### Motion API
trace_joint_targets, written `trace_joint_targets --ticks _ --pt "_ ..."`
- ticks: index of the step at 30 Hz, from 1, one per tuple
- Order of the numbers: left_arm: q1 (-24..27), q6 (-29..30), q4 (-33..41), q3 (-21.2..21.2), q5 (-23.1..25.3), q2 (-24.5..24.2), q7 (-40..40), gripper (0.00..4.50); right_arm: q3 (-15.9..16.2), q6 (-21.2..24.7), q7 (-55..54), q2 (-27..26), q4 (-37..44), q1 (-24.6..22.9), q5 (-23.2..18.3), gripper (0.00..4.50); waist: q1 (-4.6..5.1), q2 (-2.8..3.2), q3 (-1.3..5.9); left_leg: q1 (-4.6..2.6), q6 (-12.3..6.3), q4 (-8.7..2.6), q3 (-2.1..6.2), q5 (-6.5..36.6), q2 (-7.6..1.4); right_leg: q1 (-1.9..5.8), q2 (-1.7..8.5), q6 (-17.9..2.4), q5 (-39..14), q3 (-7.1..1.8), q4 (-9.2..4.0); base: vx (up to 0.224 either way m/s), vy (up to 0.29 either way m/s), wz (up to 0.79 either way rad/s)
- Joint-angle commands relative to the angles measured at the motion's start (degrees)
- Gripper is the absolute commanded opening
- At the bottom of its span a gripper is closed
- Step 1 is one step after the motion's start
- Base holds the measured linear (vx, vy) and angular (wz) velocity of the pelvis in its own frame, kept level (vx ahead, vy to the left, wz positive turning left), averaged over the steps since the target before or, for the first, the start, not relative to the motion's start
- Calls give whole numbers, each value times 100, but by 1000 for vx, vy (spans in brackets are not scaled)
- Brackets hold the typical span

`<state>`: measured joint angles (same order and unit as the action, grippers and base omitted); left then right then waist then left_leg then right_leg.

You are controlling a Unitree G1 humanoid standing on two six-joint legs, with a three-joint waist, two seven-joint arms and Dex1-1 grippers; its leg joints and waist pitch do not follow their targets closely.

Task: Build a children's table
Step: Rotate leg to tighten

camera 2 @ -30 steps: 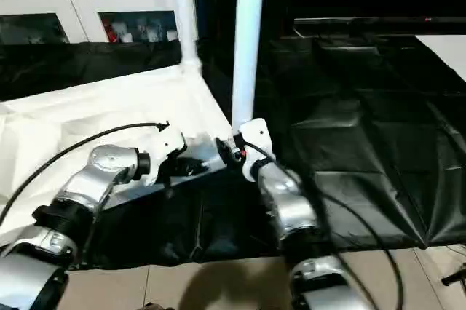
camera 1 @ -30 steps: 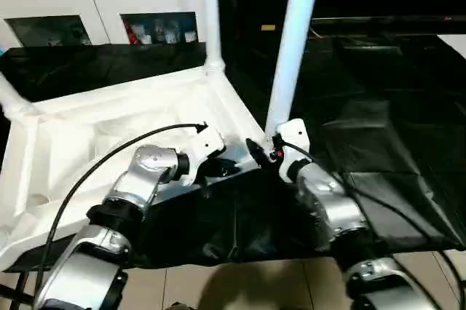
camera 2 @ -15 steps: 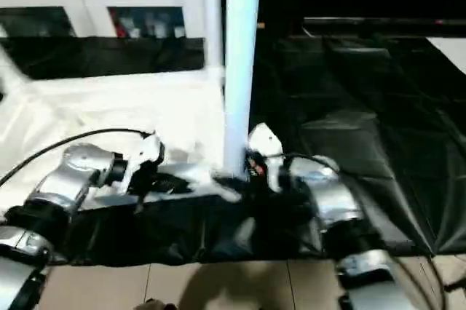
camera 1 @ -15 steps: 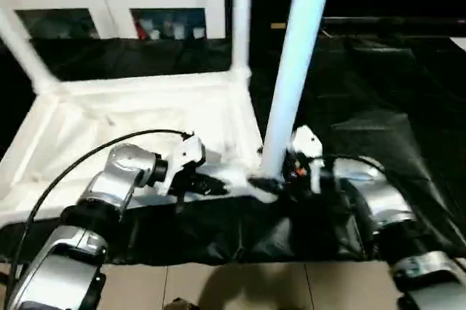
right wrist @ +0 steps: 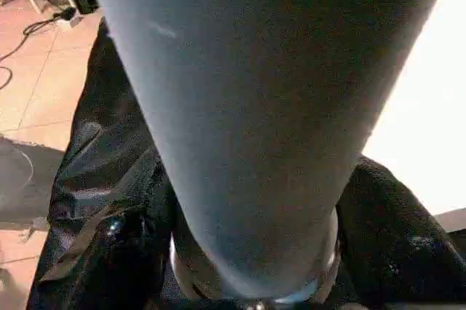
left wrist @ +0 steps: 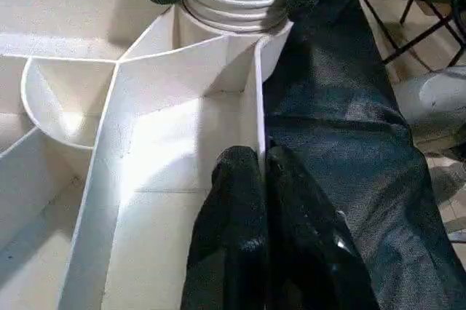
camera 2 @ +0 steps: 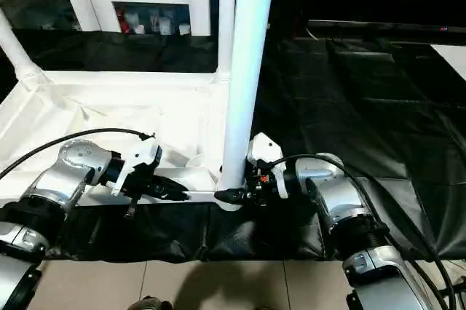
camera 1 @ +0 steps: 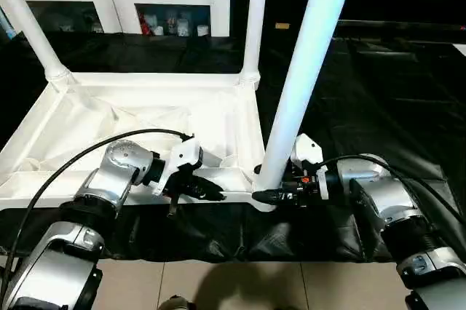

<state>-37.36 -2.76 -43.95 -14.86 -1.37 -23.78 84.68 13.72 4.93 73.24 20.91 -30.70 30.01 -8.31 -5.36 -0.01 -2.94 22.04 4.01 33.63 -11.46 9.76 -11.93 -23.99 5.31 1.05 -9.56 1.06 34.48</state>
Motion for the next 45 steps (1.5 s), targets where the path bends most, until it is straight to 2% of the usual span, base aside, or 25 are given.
trace_joint_targets --ticks 1,3,5,6,7,8,10,11,13,14,16,17,18,20,22,28,33,34,36,38,39,40,41,44,45 --pt "-176 -36 -37 -41 20 61 4 0 30 56 -27 -48 0 5 37 276 13 -12 390 -139 -179 -395 12 1405 -109 246 177 -1456 -1103 -85 -338 0 0 0" --pt "-197 -22 -102 -44 80 75 -136 0 -7 100 -159 -116 29 -61 -13 270 19 11 385 -136 -134 -403 20 1487 -104 248 176 -1442 -1200 -85 -343 0 0 0" --pt "-218 -8 -189 -50 178 91 -371 0 -63 131 -417 -203 65 -141 -7 265 28 -22 378 -141 -106 -413 18 1560 -109 244 174 -1410 -1300 -87 -362 0 0 0" --pt "-231 12 -221 -51 223 103 -490 0 -93 137 -561 -251 80 -180 6 265 26 -13 373 -154 -64 -421 26 1633 -109 229 185 -1367 -1450 -93 -378 0 0 0" --pt "-284 113 -324 -2 330 188 -979 0 -208 54 -1335 -458 26 -259 188 264 51 -34 363 -139 1 -435 32 1667 -102 216 194 -1286 -1639 -99 -390 0 0 0" --pt "-293 132 -338 11 341 207 -1064 0 -228 31 -1489 -496 5 -264 231 264 48 -30 364 -164 33 -431 36 1735 -96 204 194 -1253 -1757 -97 -406 0 0 0" --pt "-299 268 -344 80 343 350 -1418 0 -351 -64 -2382 -748 -120 -290 448 263 80 -42 349 -151 104 -449 59 1854 -76 213 202 -1087 -2168 -93 -448 0 0 0" --pt "-299 274 -343 82 342 356 -1431 0 -357 -68 -2420 -759 -125 -291 457 263 91 -32 349 -162 149 -450 63 1888 -78 182 207 -1027 -2304 -101 -464 0 0 0" --pt "-218 479 -204 114 334 612 -1817 0 -622 28 -3699 -1248 -285 -308 569 263 158 89 329 -159 254 -481 77 2092 -74 163 186 -997 -2344 -104 -500 0 0 0" --pt "-209 491 -190 114 336 632 -1846 0 -643 39 -3795 -1289 -295 -308 573 263 178 57 323 -160 291 -482 84 2167 -65 158 184 -980 -2415 -95 -500 0 0 0" --pt "-178 534 -142 114 342 703 -1948 0 -717 77 -4134 -1436 -332 -308 586 263 238 68 358 -165 301 -482 106 2219 -49 190 167 -982 -2275 -88 -486 0 0 0" --pt "-128 624 -65 106 332 846 -2071 0 -844 161 -4624 -1713 -436 -266 543 263 272 149 350 -161 281 -487 90 2231 -54 176 152 -1037 -2054 -102 -497 0 0 0" --pt "-90 677 -13 81 315 1047 -2218 0 -856 166 -5169 -2023 -577 -173 626 263 268 208 381 -155 295 -478 107 2103 -50 205 165 -1123 -1768 -98 -443 0 0 0" --pt "-90 656 -14 62 332 1324 -2527 0 -853 -23 -5688 -2431 -735 -43 699 263 322 171 378 -130 268 -481 90 1996 -34 214 144 -1163 -1598 -87 -445 0 0 0" --pt "-124 617 -64 68 321 1393 -2574 0 -827 -159 -5774 -2490 -753 3 762 318 341 186 397 -130 184 -464 87 1933 -23 231 144 -1152 -1589 -85 -449 0 0 0" --pt "-235 330 -183 101 327 1350 -2525 0 -972 -438 -5546 -2322 -664 54 639 366 293 194 422 -122 -60 -449 61 1629 -35 259 144 -1188 -1240 -90 -439 0 0 0" --pt "-85 145 26 114 221 821 -1689 0 -987 -424 -4211 -1571 -379 21 395 418 223 192 446 -100 -254 -408 43 1318 -42 301 142 -1338 -689 -78 -379 0 0 0" --pt "-69 149 35 106 217 778 -1611 0 -972 -406 -4119 -1511 -368 26 396 418 223 140 443 -105 -284 -403 30 1293 -53 303 136 -1356 -630 -76 -378 0 0 0" --pt "7 178 93 47 204 553 -1207 0 -875 -339 -3484 -1194 -290 38 268 446 192 105 431 -97 -353 -394 15 1234 -62 307 141 -1412 -694 -65 -363 0 0 0" --pt "46 180 124 10 189 374 -905 0 -775 -228 -2780 -927 -143 22 98 446 172 140 421 -109 -360 -395 9 1290 -84 289 144 -1434 -811 -66 -359 0 0 0" --pt "53 171 141 0 177 317 -803 0 -716 -169 -2518 -826 -85 13 60 446 149 27 411 -99 -381 -392 12 1291 -88 301 161 -1408 -972 -65 -349 0 0 0" --pt "54 142 143 -18 181 251 -703 0 -643 -130 -2200 -705 -37 4 31 446 141 16 409 -112 -381 -400 5 1318 -98 283 162 -1397 -1071 -66 -364 0 0 0" --pt "52 104 137 -36 192 199 -628 0 -568 -85 -1910 -592 3 -5 10 446 134 -8 406 -120 -364 -400 2 1350 -110 264 159 -1378 -1171 -69 -370 0 0 0" --pt "31 43 91 -51 196 127 -510 0 -424 -89 -1413 -397 41 -13 29 446 110 9 381 -132 -218 -434 16 1510 -126 238 172 -1339 -1363 -75 -383 0 0 0" --pt "15 9 66 -59 200 90 -451 0 -352 -55 -1155 -297 59 -8 15 446 108 -38 380 -130 -181 -433 14 1548 -122 239 172 -1330 -1367 -79 -382 0 0 0"
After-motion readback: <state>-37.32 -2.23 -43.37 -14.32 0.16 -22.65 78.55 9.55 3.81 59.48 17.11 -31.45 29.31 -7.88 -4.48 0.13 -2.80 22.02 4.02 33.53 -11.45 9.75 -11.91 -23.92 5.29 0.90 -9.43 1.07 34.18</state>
